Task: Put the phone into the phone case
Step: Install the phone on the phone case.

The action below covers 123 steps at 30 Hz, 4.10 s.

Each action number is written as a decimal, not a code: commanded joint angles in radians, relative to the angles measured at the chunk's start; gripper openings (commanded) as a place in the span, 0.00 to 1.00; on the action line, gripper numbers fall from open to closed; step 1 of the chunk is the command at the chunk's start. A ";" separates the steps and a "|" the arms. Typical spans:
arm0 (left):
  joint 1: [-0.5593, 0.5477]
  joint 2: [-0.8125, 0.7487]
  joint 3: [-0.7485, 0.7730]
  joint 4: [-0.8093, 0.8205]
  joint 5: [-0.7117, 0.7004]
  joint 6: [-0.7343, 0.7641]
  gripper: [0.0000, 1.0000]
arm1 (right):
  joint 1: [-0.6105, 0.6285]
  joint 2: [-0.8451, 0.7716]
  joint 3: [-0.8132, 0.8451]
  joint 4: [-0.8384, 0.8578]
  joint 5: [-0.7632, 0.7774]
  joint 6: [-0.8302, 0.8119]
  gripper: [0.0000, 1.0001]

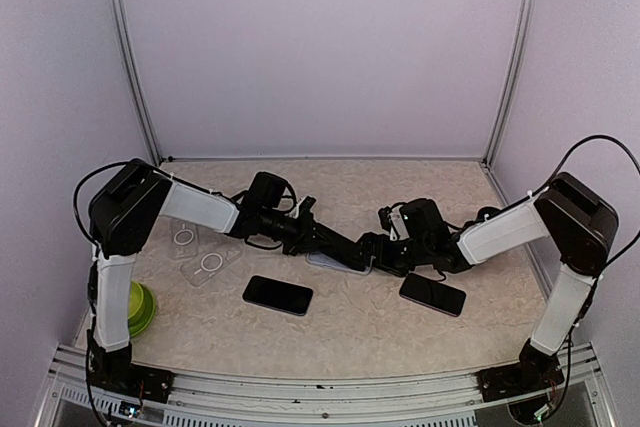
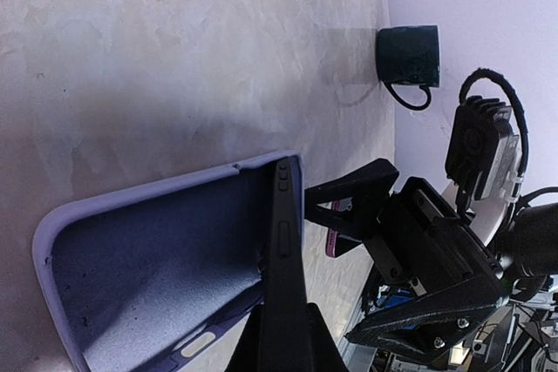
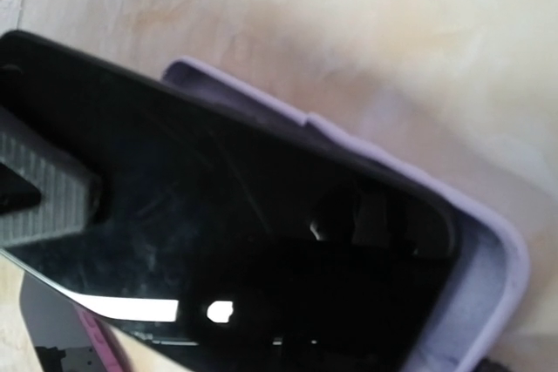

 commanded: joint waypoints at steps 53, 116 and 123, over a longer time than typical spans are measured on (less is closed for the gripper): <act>-0.042 -0.023 -0.245 0.442 -0.074 -0.157 0.00 | 0.008 -0.004 0.038 -0.033 -0.025 0.019 0.97; -0.069 -0.086 -0.275 0.795 0.054 -0.253 0.00 | -0.048 0.000 -0.092 0.453 -0.388 0.181 0.62; -0.065 -0.083 -0.272 0.802 0.065 -0.260 0.00 | -0.048 -0.002 -0.113 0.526 -0.426 0.199 0.47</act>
